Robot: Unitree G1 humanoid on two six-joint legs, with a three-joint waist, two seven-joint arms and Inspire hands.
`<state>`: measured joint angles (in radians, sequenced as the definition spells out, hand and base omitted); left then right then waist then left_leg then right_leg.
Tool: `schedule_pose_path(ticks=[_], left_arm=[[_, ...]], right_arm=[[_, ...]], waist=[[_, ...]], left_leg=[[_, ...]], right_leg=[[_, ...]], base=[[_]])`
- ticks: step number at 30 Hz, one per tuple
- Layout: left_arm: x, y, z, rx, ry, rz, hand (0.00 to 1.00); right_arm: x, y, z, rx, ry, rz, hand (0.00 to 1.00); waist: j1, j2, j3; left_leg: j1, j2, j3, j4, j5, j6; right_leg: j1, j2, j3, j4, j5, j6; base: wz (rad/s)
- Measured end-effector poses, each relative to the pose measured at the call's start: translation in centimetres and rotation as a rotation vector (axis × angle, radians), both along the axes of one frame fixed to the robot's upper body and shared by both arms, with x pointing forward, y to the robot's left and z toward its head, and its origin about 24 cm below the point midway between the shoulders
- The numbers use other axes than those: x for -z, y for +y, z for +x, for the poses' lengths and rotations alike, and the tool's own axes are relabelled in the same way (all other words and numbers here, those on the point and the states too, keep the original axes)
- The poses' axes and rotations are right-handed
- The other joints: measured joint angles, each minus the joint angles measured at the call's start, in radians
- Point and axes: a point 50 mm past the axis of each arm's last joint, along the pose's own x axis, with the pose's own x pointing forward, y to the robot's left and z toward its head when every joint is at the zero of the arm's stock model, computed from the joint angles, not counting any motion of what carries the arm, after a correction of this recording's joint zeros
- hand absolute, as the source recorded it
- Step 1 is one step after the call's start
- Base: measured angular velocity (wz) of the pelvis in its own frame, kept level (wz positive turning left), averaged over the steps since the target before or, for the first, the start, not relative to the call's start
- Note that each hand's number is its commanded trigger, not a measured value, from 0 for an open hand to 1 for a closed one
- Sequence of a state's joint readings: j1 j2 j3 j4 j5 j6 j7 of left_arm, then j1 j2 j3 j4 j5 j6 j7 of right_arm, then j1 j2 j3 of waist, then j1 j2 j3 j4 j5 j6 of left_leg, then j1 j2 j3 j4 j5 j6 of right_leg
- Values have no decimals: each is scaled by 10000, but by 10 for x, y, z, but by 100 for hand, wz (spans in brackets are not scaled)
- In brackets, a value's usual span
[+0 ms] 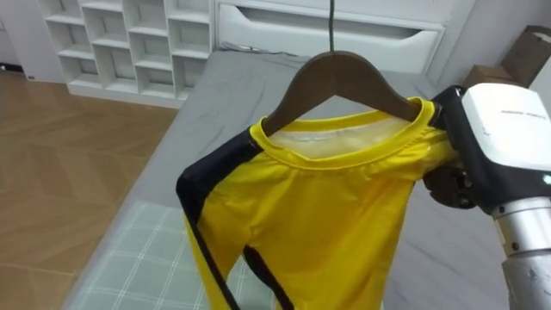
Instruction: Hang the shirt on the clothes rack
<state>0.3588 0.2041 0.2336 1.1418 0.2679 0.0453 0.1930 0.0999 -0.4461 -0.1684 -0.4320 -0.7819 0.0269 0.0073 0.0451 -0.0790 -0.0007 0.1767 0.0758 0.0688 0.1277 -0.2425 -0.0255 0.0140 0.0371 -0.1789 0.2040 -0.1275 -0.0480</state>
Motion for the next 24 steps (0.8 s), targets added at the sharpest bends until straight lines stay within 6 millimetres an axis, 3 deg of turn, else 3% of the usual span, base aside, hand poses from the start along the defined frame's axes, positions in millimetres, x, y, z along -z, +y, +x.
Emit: schedule_pose_path(ticks=[7, 16, 24], left_arm=[[3, -3, 7, -343, -166, -790, 0], [7, -9, 26, -256, -531, -1427, 0], [9, -12, 29, -123, -540, -1733, 0]], right_arm=[[1, 6, -1, -144, 30, 325, 100], [6, 12, 0, -457, 273, 991, 100], [9, 11, 0, -336, 398, 1086, 100]], waist=[[168, 7, -34], [82, 257, 4], [26, 236, 2]], left_leg=[[-90, -13, 24, 94, 2, 8], [-115, -15, -8, 93, 2, 8], [-153, -31, 78, 103, 3, 8]], right_leg=[[-77, -12, 16, 2, 13, 7], [-52, -53, -100, -25, -8, 23], [-64, -90, -146, -27, -54, 59]], base=[[0], [2], [1]])
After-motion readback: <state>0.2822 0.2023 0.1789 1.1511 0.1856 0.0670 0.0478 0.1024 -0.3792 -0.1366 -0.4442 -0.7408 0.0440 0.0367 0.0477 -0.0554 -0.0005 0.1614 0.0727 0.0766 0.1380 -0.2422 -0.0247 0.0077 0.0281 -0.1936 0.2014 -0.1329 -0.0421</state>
